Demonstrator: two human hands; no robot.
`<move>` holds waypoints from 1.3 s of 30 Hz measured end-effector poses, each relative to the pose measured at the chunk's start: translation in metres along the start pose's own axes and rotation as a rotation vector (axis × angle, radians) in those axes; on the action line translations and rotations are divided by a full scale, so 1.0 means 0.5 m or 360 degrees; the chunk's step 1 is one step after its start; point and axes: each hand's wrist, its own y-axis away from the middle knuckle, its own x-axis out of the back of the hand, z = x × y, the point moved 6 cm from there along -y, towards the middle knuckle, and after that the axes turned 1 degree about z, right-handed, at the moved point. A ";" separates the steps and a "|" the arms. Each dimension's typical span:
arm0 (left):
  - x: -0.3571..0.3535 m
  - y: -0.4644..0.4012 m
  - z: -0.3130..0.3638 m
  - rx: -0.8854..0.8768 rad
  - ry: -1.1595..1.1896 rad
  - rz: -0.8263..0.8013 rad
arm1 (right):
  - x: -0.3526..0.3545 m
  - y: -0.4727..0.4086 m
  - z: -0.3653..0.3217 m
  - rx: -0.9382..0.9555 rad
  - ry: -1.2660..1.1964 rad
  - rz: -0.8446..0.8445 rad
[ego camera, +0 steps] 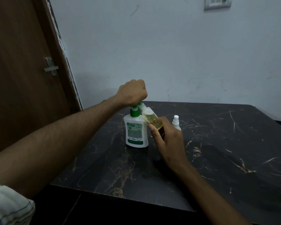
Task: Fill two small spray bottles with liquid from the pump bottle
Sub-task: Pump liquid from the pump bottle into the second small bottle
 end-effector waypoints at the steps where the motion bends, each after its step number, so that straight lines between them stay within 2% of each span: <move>1: 0.004 0.000 0.000 0.0006 0.0004 0.0012 | 0.000 0.000 -0.001 0.0000 -0.0004 -0.0003; 28: 0.008 -0.005 0.006 0.0013 0.0026 -0.0006 | 0.005 -0.003 -0.006 -0.0020 -0.0031 -0.0027; 39: -0.003 -0.008 -0.003 0.0045 0.0046 -0.0041 | -0.004 -0.006 -0.012 0.0014 0.0068 -0.0063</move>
